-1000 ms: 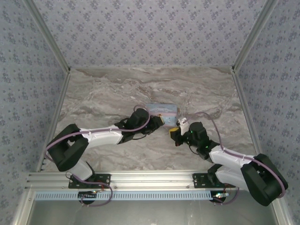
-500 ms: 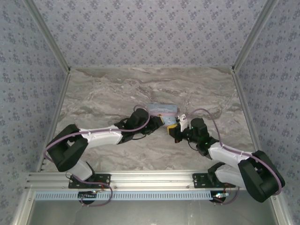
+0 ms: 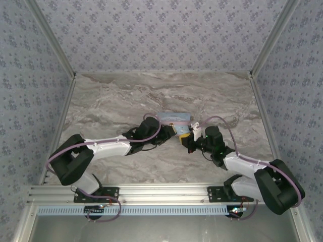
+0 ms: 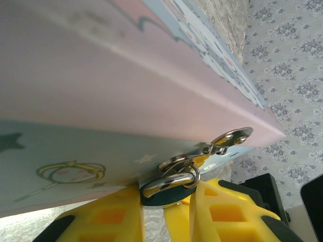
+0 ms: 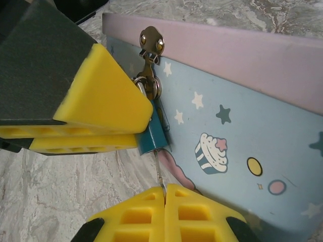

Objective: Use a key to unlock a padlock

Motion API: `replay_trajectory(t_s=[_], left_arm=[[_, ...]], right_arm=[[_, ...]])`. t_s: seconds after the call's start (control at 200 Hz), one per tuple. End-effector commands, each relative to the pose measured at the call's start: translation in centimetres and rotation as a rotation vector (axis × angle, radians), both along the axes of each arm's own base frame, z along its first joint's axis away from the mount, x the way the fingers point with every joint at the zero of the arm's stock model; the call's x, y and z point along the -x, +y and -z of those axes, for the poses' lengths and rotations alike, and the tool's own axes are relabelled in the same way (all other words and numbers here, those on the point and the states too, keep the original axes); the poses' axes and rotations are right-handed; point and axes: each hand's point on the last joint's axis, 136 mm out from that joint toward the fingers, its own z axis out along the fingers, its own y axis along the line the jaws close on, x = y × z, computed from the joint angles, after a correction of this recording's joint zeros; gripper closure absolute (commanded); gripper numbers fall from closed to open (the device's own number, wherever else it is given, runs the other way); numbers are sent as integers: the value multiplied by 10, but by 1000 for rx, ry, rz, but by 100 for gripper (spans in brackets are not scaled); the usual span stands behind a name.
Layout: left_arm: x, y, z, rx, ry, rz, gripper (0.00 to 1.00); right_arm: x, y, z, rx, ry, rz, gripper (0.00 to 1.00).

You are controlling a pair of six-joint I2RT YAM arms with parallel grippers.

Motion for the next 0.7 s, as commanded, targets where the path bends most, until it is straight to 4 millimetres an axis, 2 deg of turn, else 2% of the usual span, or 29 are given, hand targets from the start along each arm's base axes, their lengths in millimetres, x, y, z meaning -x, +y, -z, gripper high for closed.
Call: replay_trajectory(t_s=[0.0,0.695], left_arm=[[1,-8,-36,88,-73,20,76],[3,-9,-36,100,-71,30,76]], right_arm=[[-8,5,-15,-18,-51,-15,100],[-13,6,-25,-81,-59,-20,100]])
